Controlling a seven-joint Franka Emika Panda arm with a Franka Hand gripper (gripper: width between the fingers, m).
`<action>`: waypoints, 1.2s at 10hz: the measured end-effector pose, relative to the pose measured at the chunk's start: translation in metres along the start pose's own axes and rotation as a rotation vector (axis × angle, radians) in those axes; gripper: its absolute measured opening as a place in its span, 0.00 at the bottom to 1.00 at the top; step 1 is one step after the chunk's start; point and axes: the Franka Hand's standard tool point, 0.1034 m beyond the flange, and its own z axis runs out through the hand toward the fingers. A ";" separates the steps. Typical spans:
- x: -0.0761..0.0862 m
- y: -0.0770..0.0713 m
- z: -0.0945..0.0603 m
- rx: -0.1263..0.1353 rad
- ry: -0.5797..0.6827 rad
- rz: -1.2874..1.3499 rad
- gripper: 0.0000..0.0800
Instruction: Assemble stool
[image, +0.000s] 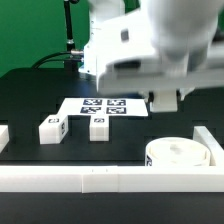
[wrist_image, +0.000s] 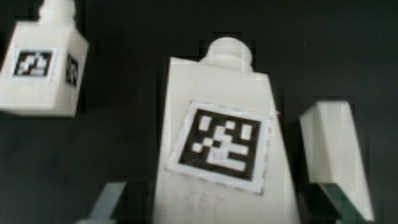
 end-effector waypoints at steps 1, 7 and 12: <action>0.002 0.000 -0.004 0.000 0.081 0.002 0.41; 0.020 -0.024 -0.020 0.000 0.697 -0.010 0.41; 0.020 -0.043 -0.011 -0.022 0.981 -0.105 0.41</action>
Offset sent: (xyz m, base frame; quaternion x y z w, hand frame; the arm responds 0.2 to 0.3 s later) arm 0.0000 0.0000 0.0000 0.0000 0.2667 0.0000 0.9638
